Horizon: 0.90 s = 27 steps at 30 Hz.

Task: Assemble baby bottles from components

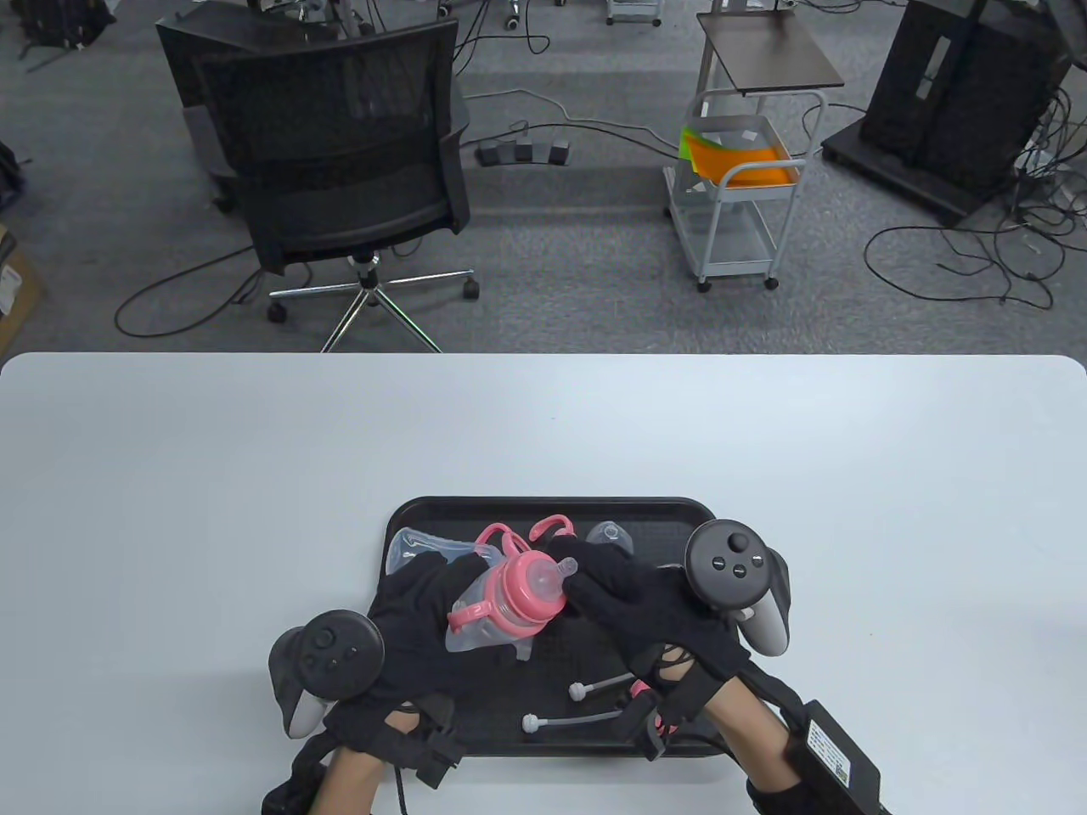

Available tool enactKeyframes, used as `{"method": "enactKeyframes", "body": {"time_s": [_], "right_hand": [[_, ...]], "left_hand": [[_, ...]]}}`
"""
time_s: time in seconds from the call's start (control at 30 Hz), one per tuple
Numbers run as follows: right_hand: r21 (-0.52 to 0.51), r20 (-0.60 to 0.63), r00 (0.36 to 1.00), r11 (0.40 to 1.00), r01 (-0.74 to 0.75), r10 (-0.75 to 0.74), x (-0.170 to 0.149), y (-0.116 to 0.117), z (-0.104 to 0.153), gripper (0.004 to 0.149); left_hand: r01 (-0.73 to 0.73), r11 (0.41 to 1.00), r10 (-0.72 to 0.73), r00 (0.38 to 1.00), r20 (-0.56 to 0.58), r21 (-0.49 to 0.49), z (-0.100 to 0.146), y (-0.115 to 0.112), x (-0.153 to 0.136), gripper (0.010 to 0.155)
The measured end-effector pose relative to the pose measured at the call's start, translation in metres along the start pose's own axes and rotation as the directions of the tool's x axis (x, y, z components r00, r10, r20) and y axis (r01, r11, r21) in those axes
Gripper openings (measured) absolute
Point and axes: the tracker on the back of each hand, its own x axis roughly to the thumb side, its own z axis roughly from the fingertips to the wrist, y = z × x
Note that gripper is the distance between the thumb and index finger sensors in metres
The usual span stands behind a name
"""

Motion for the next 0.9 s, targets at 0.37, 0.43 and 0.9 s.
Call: {"method": "enactKeyframes", "body": {"time_s": [0.37, 0.43, 0.9], "right_hand": [[0.053, 0.203, 0.968, 0.985, -0.162, 0.148, 0.023, 0.001, 0.006, 0.074], [0.024, 0.187, 0.966, 0.982, -0.186, 0.179, 0.023, 0.001, 0.008, 0.085], [-0.002, 0.232, 0.833, 0.856, -0.516, 0.503, 0.031, 0.01, 0.009, 0.073]], "left_hand": [[0.036, 0.999, -0.036, 0.999, -0.005, -0.031, 0.0, 0.0, 0.001, 0.1], [0.037, 0.999, -0.037, 0.999, -0.003, -0.035, 0.0, 0.0, 0.001, 0.1], [0.209, 0.974, -0.208, 0.978, 0.021, -0.086, 0.0, -0.008, 0.012, 0.099]]}}
